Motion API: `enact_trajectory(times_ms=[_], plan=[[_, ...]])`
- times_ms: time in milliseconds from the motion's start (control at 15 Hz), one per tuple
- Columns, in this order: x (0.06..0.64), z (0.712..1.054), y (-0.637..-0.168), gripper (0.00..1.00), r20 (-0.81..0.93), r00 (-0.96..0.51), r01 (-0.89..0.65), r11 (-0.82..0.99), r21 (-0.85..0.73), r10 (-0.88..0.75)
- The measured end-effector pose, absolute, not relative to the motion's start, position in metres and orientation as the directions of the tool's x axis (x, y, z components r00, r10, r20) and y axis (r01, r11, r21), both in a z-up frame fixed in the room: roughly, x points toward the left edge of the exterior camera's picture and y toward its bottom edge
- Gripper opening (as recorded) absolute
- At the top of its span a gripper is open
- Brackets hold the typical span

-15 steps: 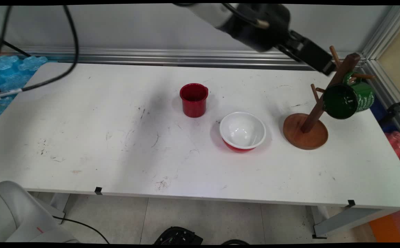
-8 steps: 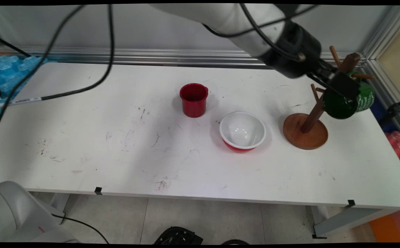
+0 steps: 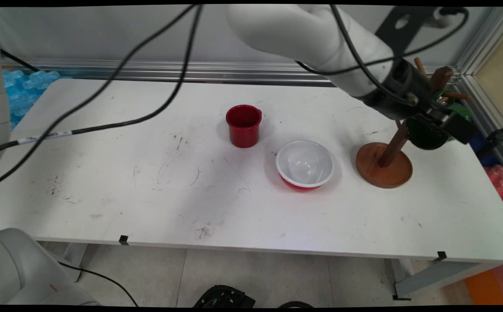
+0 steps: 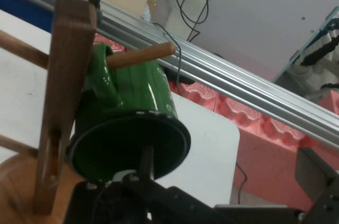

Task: Pick up the green mug from the rack

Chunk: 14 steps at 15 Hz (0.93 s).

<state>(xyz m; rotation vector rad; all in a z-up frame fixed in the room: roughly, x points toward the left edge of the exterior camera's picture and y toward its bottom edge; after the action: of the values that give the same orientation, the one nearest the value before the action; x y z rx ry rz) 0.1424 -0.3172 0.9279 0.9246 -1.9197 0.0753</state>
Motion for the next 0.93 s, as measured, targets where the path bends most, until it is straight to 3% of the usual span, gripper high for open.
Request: enact_trajectory(times_ms=[933], plan=[[0.091, 0.886, -0.342, 1.0, 0.76, -0.17, -0.639, 0.658, 0.399, -0.627]])
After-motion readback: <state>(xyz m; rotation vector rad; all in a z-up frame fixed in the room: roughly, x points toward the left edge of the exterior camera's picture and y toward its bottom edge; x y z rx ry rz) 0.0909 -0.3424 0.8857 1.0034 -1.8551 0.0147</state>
